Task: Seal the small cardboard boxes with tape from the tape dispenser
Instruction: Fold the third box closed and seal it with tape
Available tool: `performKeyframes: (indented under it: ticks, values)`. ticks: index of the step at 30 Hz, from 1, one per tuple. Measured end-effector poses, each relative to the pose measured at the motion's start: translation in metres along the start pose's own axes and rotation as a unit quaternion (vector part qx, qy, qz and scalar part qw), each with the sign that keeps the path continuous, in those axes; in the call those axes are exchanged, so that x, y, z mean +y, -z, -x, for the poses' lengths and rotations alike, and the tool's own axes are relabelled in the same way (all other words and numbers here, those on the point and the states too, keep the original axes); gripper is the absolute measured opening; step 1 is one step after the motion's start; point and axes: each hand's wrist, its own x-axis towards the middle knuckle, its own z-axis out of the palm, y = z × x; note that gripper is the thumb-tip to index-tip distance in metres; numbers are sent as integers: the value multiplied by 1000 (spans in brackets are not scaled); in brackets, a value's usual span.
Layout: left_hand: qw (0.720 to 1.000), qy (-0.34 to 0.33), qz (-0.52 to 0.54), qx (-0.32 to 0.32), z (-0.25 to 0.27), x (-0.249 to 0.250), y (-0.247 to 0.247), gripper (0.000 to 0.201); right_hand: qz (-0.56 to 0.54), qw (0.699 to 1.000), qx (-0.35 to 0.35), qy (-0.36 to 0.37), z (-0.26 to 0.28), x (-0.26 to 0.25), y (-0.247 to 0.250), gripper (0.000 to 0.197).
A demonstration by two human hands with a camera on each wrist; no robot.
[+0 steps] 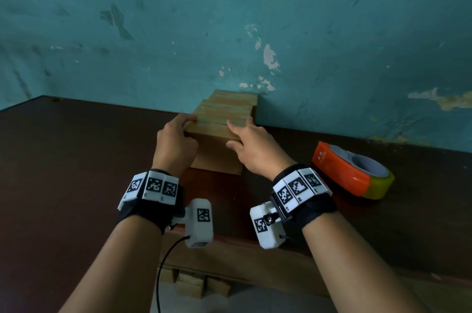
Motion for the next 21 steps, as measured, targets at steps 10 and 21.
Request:
performKeyframes:
  ticks: [10, 21]
  values:
    - [1000, 6, 9, -7, -3, 0, -2, 61, 2, 1000, -14, -7, 5, -4, 4, 64]
    - [996, -48, -72, -17, 7, 17, -7, 78, -62, 996, -58, -31, 15, 3, 8, 96]
